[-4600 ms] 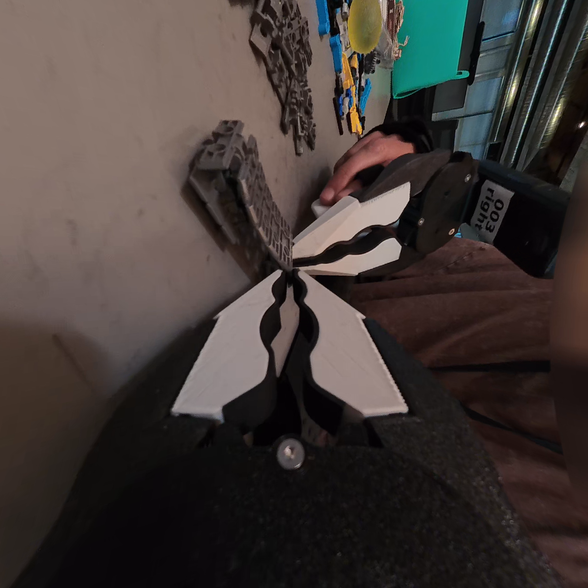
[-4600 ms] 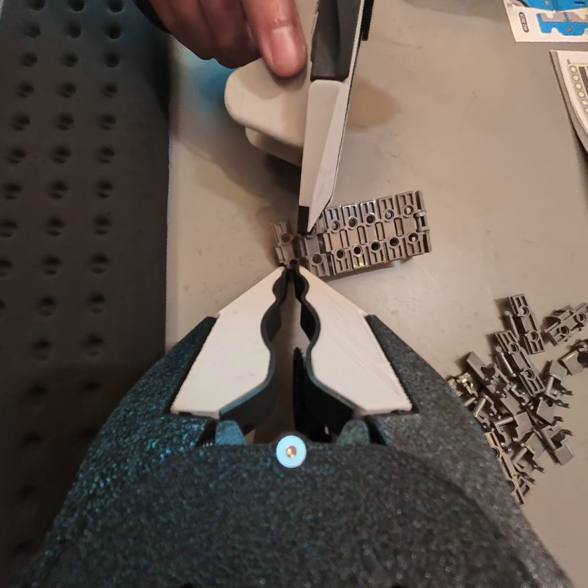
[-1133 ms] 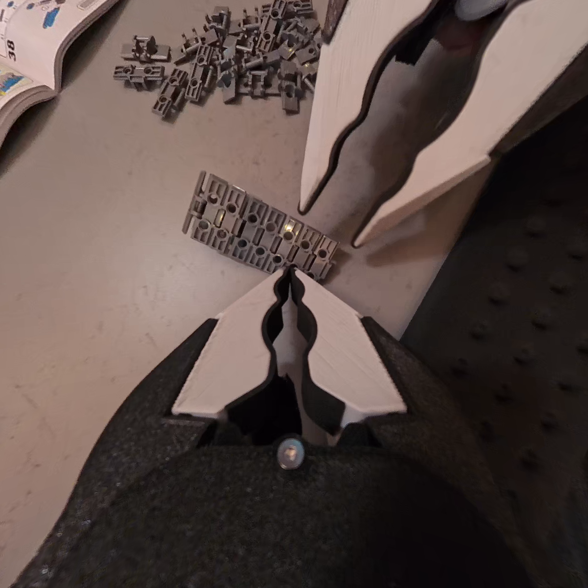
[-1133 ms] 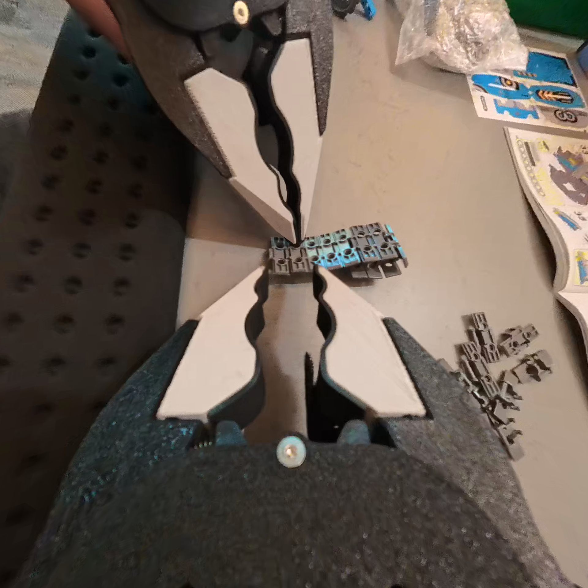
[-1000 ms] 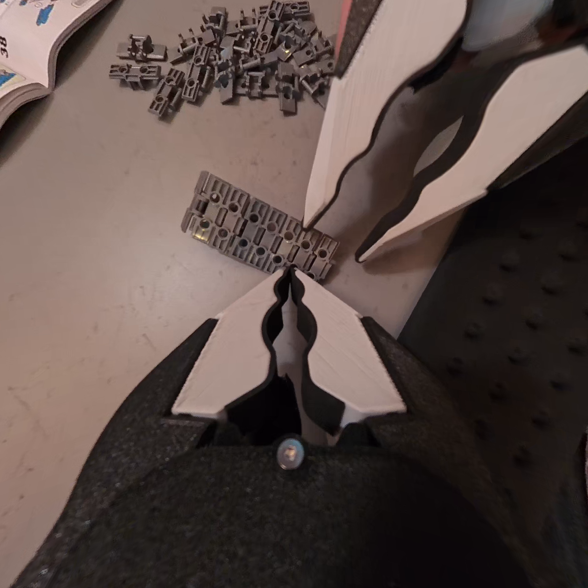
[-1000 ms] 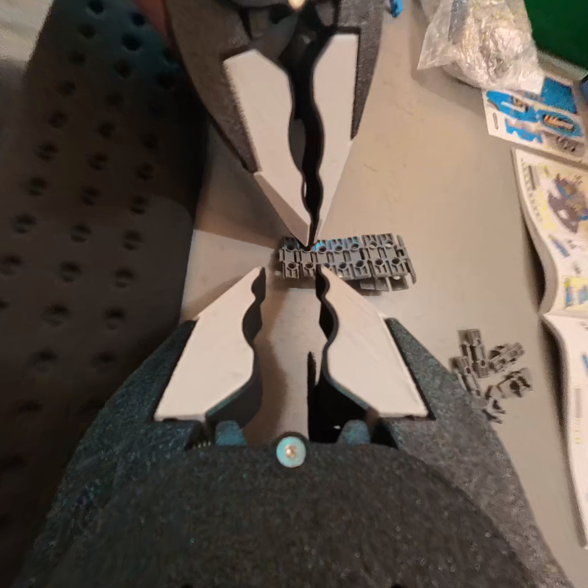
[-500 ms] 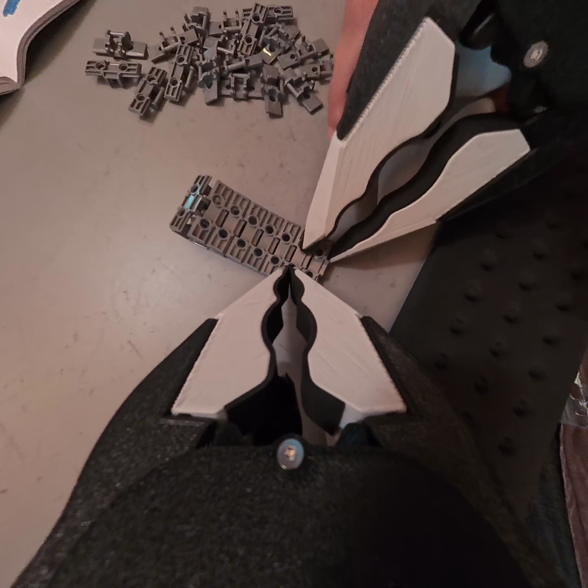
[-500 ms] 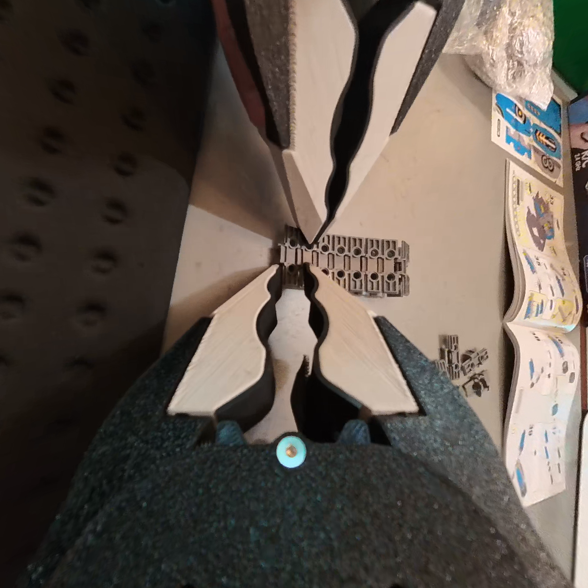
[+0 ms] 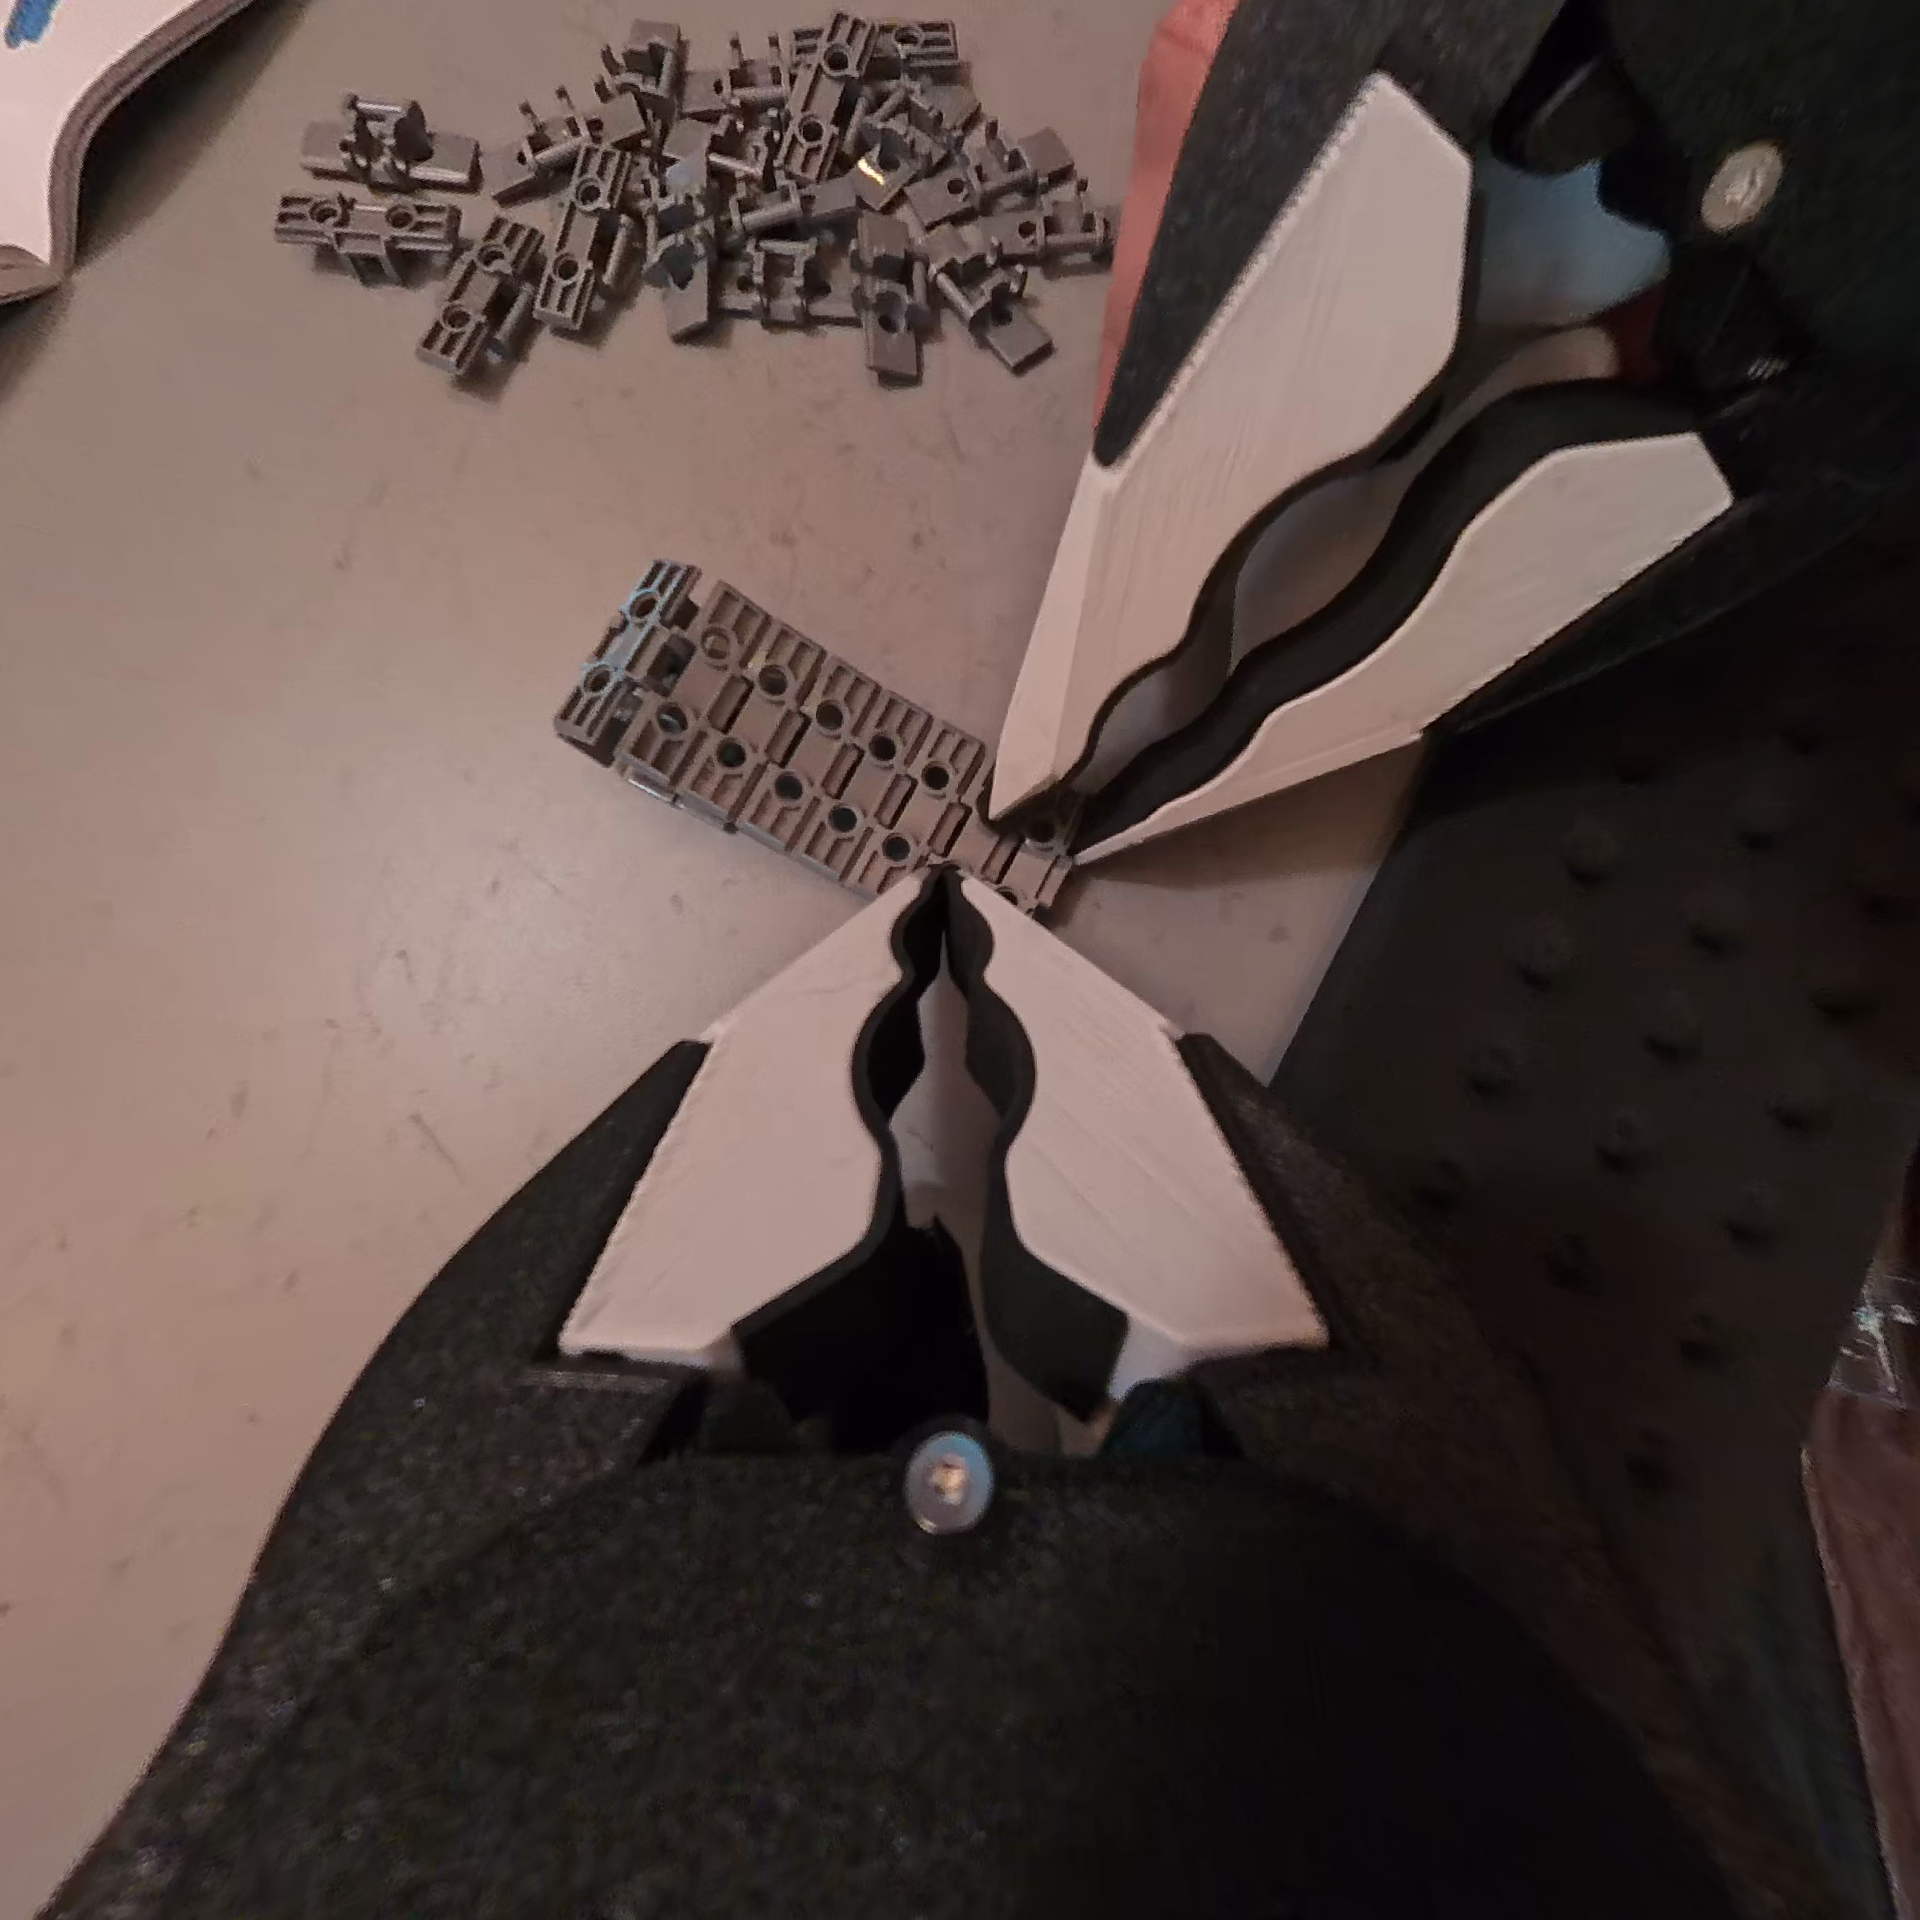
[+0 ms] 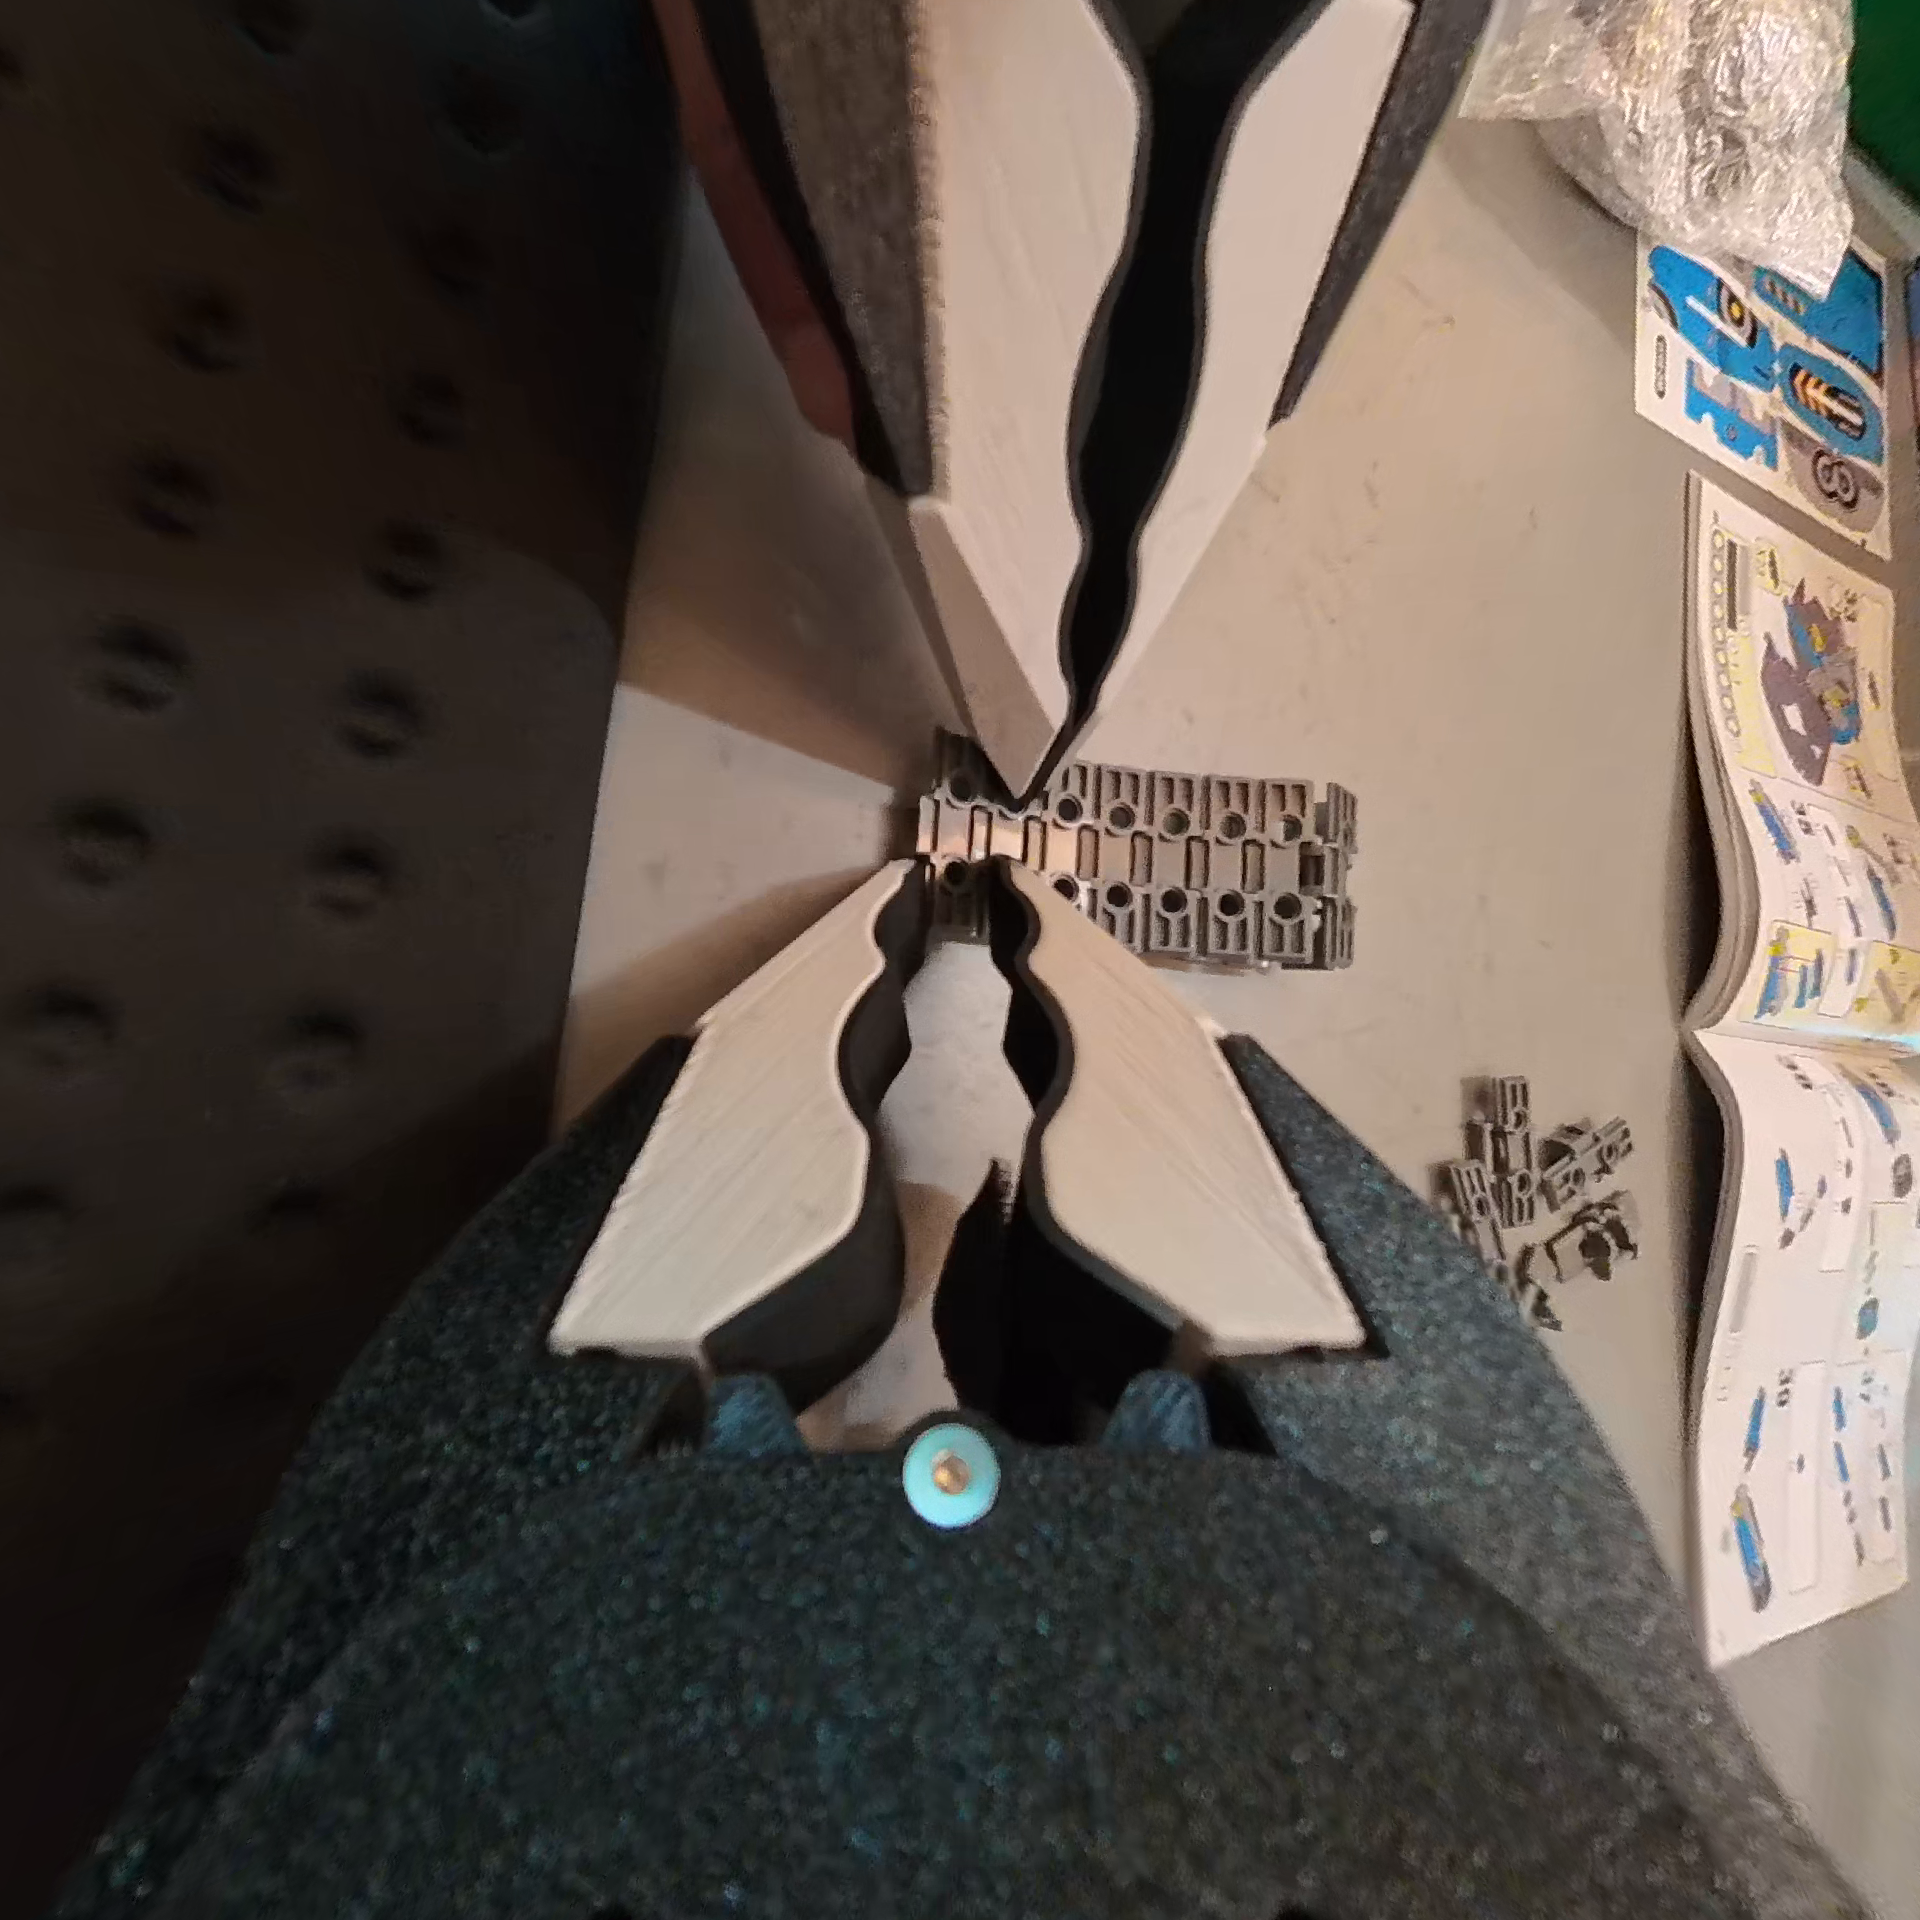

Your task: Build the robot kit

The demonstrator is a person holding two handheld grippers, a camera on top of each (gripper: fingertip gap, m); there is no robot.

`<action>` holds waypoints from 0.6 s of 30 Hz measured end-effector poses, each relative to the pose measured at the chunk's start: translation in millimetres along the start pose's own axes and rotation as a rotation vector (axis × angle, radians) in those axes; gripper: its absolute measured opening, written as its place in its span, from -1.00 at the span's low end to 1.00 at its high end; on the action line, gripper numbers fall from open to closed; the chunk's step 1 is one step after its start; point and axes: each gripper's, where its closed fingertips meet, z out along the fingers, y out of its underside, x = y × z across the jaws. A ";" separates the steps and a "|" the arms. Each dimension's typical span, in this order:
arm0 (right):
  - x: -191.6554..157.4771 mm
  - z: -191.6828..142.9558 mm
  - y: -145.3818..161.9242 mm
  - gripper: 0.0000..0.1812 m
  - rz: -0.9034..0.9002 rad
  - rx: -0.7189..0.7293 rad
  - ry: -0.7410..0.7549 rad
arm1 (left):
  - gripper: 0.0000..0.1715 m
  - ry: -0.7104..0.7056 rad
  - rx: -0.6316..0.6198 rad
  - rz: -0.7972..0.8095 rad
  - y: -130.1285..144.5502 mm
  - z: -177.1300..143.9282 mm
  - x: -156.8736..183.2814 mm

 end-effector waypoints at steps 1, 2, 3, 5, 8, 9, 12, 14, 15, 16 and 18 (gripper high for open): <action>0.0 0.1 -0.3 -0.87 0.000 0.000 0.000 | -1.00 -0.012 -0.002 0.015 0.0 -0.2 -0.2; 0.2 0.0 -0.8 -0.86 -0.023 0.006 0.013 | -1.00 -0.017 0.001 0.022 0.0 -0.3 -0.5; 0.5 -0.1 -0.9 -0.86 -0.016 0.026 0.020 | -1.00 -0.006 0.007 0.009 -0.4 -0.3 -0.7; 0.6 -1.5 -0.8 -0.86 0.014 0.033 0.015 | -1.00 0.039 0.018 -0.017 -2.0 -0.6 0.2; 8.6 -12.3 -10.0 -0.92 0.075 0.109 0.004 | -1.00 0.029 0.160 -0.042 -22.5 -18.4 -10.3; 13.4 -17.8 -12.9 -0.93 0.115 0.147 0.001 | -0.94 0.021 0.247 -0.043 -32.9 -30.5 -14.7; 27.6 -33.2 -15.4 -0.96 0.276 0.251 -0.049 | -0.80 0.010 0.445 -0.019 -47.3 -56.9 -24.0; 34.2 -48.3 -24.8 -0.96 0.425 0.372 -0.143 | -0.75 0.056 0.524 -0.003 -50.4 -63.9 -19.4; 37.6 -56.3 -30.0 -0.96 0.511 0.440 -0.209 | -0.74 0.082 0.547 -0.002 -51.9 -66.1 -16.6; 40.6 -65.3 -35.8 -0.97 0.606 0.515 -0.295 | -0.71 0.115 0.573 -0.008 -54.5 -68.6 -13.7; 46.7 -86.0 -46.5 -0.97 0.775 0.670 -0.486 | -0.60 0.194 0.605 -0.055 -59.7 -73.4 -9.6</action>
